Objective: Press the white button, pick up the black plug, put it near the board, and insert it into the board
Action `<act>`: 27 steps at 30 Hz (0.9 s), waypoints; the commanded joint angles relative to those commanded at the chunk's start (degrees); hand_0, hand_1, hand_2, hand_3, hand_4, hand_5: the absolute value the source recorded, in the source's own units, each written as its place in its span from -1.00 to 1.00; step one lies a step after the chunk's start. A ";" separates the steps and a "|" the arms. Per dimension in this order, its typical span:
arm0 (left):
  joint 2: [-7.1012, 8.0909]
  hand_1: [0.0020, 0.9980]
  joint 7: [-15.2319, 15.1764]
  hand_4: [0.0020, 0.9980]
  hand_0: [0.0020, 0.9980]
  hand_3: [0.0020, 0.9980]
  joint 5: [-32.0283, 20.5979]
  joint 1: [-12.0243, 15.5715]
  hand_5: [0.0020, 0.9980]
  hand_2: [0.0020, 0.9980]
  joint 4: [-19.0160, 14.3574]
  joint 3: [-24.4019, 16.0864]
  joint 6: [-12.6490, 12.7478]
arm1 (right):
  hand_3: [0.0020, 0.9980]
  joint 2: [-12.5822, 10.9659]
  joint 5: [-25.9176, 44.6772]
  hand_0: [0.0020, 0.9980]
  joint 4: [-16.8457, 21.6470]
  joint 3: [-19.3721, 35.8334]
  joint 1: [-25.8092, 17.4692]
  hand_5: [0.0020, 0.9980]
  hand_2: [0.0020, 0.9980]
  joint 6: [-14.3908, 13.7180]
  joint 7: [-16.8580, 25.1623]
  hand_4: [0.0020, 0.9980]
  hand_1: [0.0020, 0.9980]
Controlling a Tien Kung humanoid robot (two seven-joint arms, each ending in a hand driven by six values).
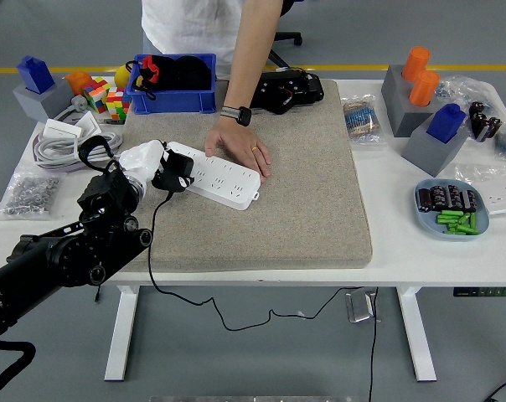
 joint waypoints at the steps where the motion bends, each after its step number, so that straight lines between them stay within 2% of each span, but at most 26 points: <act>1: 0.01 0.29 -0.01 0.72 0.16 0.34 0.04 0.00 -0.18 0.07 -0.07 0.02 0.04 | 0.56 0.01 0.00 0.62 -0.01 0.07 -0.02 0.22 0.62 -0.01 0.01 0.63 0.57; 3: 0.04 0.29 -0.01 0.72 0.16 0.34 0.16 0.00 -0.18 0.07 -0.18 0.06 0.12 | 0.56 0.02 -0.06 0.62 -0.02 0.18 -0.07 0.22 0.62 -0.05 0.05 0.63 0.57; 4: 0.07 -0.12 -0.04 0.72 -0.07 0.31 0.16 0.03 -0.20 -0.25 -0.17 0.06 0.23 | 0.56 0.04 -0.04 0.61 -0.03 0.23 -0.10 0.22 0.62 -0.07 0.06 0.63 0.56; 10: 0.25 -0.12 -0.07 0.72 -0.07 0.31 0.26 0.01 -0.20 -0.25 0.20 0.14 0.69 | 0.56 0.15 -0.02 0.61 0.05 0.36 -0.16 0.22 0.62 -0.12 0.15 0.63 0.56; 11: 0.29 -0.43 -0.02 0.71 -0.34 0.21 0.38 0.00 -0.24 -0.42 0.28 0.13 0.78 | 0.55 0.16 -0.02 0.61 0.04 0.37 -0.18 0.22 0.62 -0.14 0.16 0.63 0.56; 27: 0.69 -0.47 -0.04 0.69 -0.40 0.17 1.85 -0.09 -0.30 -0.45 0.38 -0.09 1.11 | 0.55 0.21 -0.03 0.61 0.02 0.66 -0.25 0.22 0.62 -0.24 0.27 0.63 0.56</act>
